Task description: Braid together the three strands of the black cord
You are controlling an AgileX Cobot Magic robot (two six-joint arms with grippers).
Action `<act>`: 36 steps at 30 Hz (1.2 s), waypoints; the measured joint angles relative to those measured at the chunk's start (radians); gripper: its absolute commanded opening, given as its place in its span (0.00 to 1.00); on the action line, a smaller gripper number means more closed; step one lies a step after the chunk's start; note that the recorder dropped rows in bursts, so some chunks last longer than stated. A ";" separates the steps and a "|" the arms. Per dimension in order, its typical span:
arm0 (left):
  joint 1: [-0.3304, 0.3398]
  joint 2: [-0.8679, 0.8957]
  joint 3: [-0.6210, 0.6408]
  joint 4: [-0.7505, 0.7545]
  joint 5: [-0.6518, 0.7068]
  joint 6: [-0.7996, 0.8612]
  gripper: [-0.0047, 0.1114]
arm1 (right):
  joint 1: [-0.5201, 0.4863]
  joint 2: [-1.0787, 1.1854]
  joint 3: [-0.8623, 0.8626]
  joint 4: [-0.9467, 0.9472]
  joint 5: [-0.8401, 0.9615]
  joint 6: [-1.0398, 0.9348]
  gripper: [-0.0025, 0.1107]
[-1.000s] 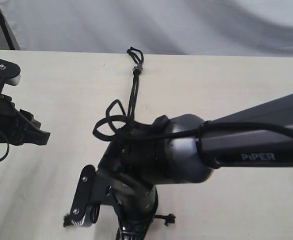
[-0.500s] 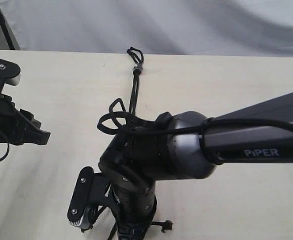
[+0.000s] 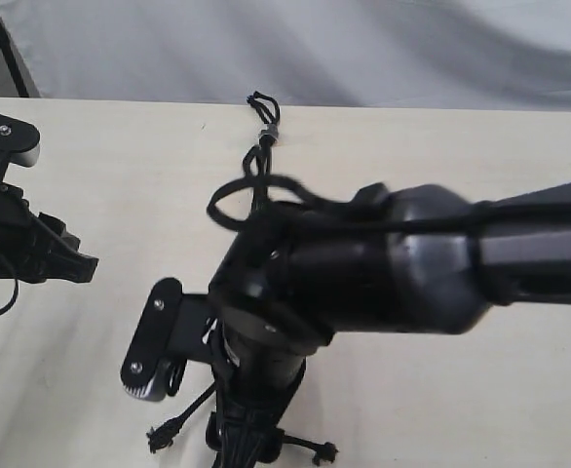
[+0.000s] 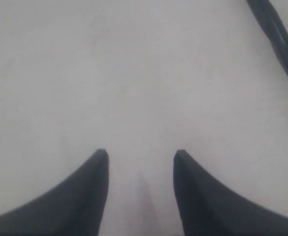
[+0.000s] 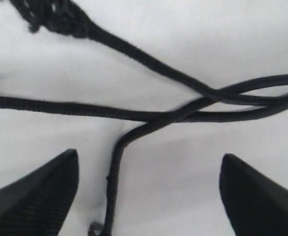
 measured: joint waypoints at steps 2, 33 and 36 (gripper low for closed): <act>0.000 0.000 0.000 0.000 0.000 0.000 0.40 | 0.000 -0.070 0.000 -0.031 0.000 0.019 0.74; 0.000 -0.827 0.321 -0.004 -0.335 -0.124 0.04 | 0.002 -1.110 0.289 -0.482 -0.075 0.598 0.03; 0.000 -0.860 0.339 -0.004 -0.333 -0.132 0.04 | 0.002 -1.110 0.289 -0.482 -0.077 0.598 0.03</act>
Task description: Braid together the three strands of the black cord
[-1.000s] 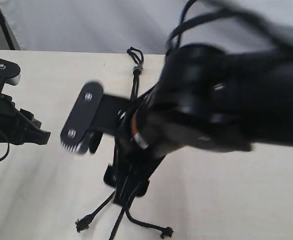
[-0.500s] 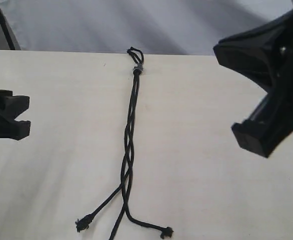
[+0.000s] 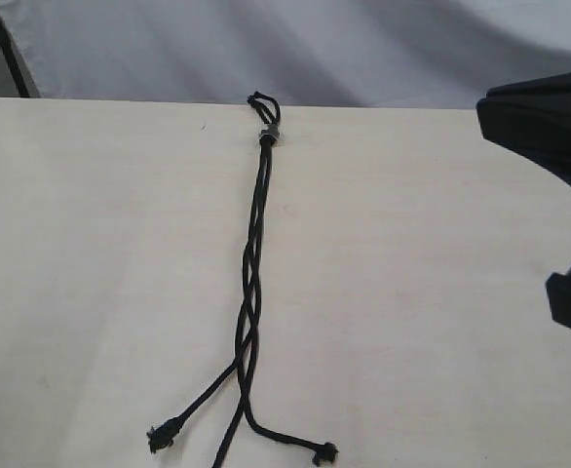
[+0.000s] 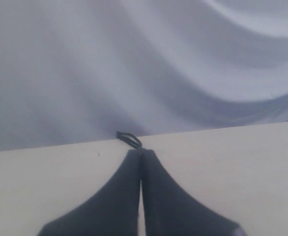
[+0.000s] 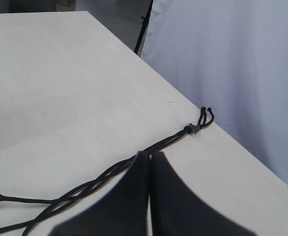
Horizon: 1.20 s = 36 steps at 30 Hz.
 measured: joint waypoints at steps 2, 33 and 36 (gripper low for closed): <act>0.000 -0.008 0.000 0.000 0.002 -0.002 0.04 | 0.000 0.000 0.000 0.000 0.000 0.000 0.03; 0.358 -0.414 0.230 -0.206 0.206 0.324 0.04 | 0.000 0.000 0.000 0.000 -0.004 0.000 0.03; 0.358 -0.414 0.230 -0.210 0.238 0.336 0.04 | 0.000 0.000 0.000 0.000 -0.004 0.000 0.03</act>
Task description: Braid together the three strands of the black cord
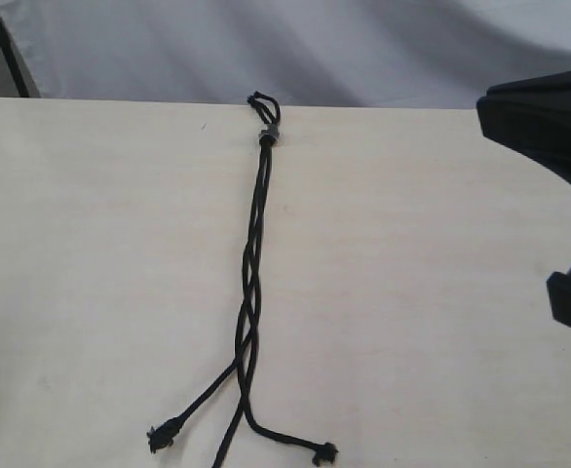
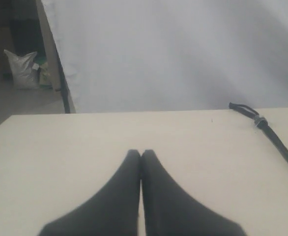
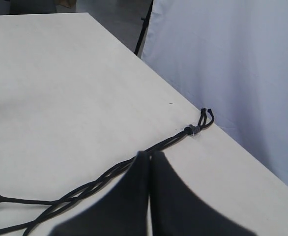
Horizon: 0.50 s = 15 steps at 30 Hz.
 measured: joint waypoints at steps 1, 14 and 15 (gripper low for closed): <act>0.000 0.000 0.000 0.000 0.012 0.002 0.04 | 0.000 0.000 0.000 0.000 0.000 0.000 0.03; 0.000 0.000 0.000 -0.021 0.041 0.016 0.04 | 0.000 0.000 0.000 0.000 0.000 0.002 0.03; 0.000 0.000 0.000 -0.021 0.041 0.016 0.04 | 0.000 0.000 0.000 0.000 0.000 0.002 0.03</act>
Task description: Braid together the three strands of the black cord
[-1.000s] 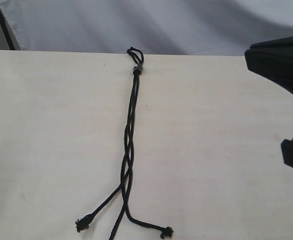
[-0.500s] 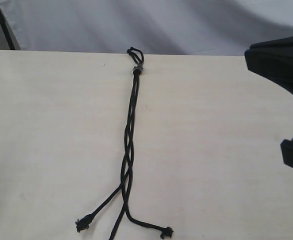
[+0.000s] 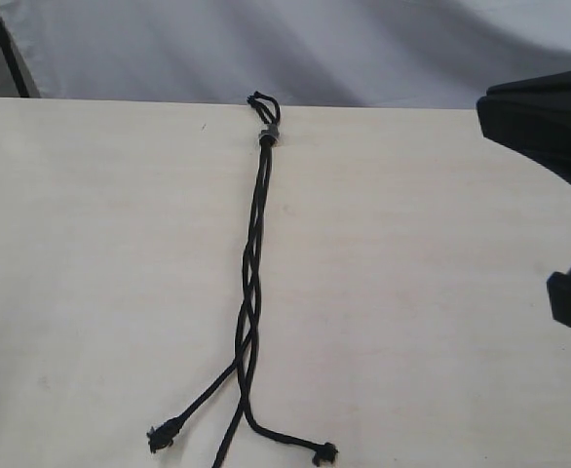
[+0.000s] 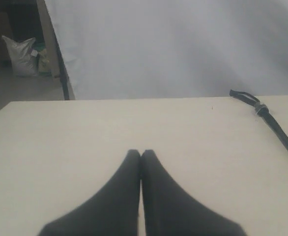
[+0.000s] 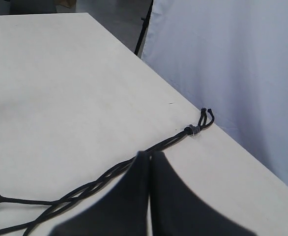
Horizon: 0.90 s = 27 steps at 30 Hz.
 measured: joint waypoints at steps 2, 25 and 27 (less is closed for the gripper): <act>0.000 0.000 0.000 0.000 0.000 0.000 0.04 | 0.000 0.000 0.000 0.000 0.000 0.000 0.03; 0.000 0.000 0.000 0.000 0.003 0.000 0.04 | 0.000 -0.009 0.265 0.171 -0.417 0.027 0.03; 0.000 0.000 0.000 0.000 0.003 0.000 0.04 | 0.000 -0.009 0.355 0.276 -0.544 -0.051 0.03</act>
